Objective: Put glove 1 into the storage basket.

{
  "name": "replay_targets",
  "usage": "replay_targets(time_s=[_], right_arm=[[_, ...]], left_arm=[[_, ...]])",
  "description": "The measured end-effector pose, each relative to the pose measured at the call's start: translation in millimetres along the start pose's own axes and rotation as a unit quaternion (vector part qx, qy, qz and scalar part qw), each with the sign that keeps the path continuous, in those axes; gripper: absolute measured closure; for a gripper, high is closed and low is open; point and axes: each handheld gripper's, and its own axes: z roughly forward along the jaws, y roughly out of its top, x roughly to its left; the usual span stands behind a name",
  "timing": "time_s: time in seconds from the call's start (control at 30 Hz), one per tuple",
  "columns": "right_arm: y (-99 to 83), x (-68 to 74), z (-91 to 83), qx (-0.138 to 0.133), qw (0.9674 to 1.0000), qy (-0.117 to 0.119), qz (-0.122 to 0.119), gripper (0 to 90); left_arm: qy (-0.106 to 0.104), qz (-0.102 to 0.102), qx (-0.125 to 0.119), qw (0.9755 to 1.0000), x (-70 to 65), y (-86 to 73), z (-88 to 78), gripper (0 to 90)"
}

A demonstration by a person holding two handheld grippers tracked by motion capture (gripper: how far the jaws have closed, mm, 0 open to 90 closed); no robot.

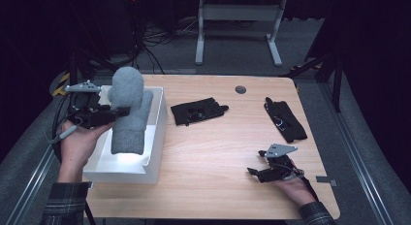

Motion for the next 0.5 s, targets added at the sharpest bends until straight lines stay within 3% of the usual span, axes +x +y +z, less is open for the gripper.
replay_targets(time_s=[0.2, 0.5], right_arm=[[0.1, -0.1, 0.0, 0.001, 1.0000, -0.001, 0.000, 19.1], [0.2, -0.2, -0.1, 0.001, 1.0000, -0.002, 0.000, 19.1]], left_arm=[[0.012, -0.020, 0.038, 0.9990, 12.4, -24.6, 26.5, 74.3], [0.004, -0.049, 0.091, 0.9946, 30.6, -49.8, 69.6, 74.1]])
